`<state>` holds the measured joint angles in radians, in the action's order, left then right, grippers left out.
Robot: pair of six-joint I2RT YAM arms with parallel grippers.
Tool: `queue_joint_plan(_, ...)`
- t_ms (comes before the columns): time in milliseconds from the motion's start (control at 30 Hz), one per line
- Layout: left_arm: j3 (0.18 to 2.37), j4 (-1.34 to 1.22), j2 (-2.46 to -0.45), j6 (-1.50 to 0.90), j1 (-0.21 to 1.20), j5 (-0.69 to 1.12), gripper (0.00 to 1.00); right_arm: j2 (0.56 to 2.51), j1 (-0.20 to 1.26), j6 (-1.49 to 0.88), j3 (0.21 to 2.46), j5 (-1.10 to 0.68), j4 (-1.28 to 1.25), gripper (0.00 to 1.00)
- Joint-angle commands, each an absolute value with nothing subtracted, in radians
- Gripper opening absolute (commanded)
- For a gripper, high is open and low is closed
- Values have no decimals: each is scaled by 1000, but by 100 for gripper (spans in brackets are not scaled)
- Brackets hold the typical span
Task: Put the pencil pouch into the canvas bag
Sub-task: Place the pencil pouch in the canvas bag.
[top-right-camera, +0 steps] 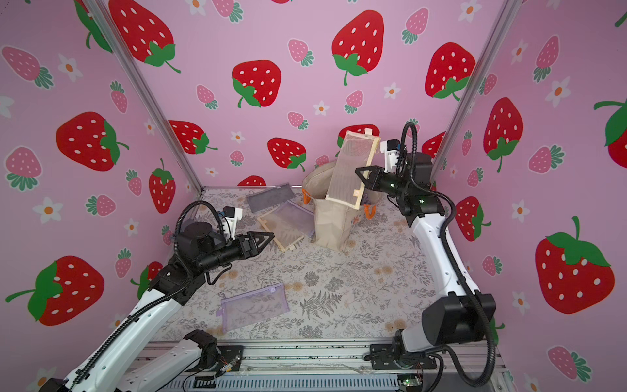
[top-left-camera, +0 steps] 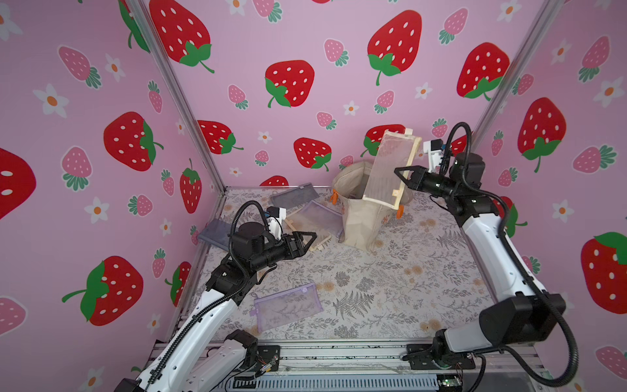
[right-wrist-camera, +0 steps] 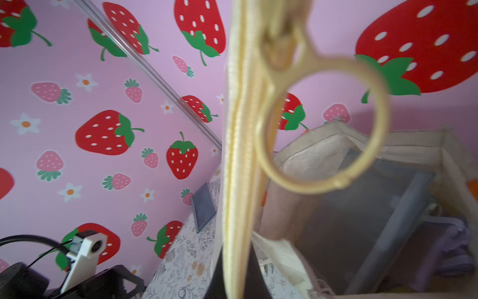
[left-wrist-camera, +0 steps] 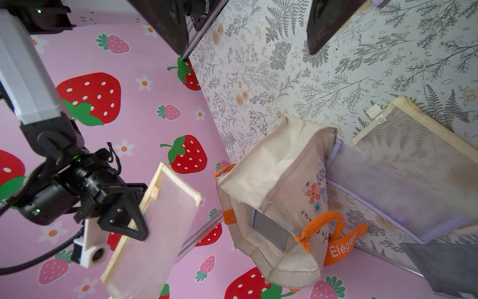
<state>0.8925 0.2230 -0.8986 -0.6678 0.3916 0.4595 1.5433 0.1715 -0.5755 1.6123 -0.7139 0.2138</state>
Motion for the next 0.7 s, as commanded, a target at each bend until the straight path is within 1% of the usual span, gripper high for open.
queue_joint_plan(0, 902, 264, -882, -624, 392, 448, 75, 1667, 144, -485, 1729, -699, 324, 0)
queue_joint_plan(167, 916, 279, -874, -614, 391, 453, 75, 1850, 138, -424, 1945, -681, 400, 0)
queue_joint_plan(300, 929, 292, -866, -604, 389, 445, 75, 1951, 137, -392, 2009, -660, 397, 0)
queue_joint_plan(367, 936, 301, -869, -599, 388, 439, 75, 1992, 139, -384, 2032, -681, 408, 0)
queue_joint_plan(467, 938, 295, -879, -597, 384, 440, 75, 2020, 146, -372, 2018, -711, 413, 0)
queue_joint_plan(667, 934, 245, -918, -618, 385, 459, 75, 1992, 175, -365, 1869, -709, 364, 0)
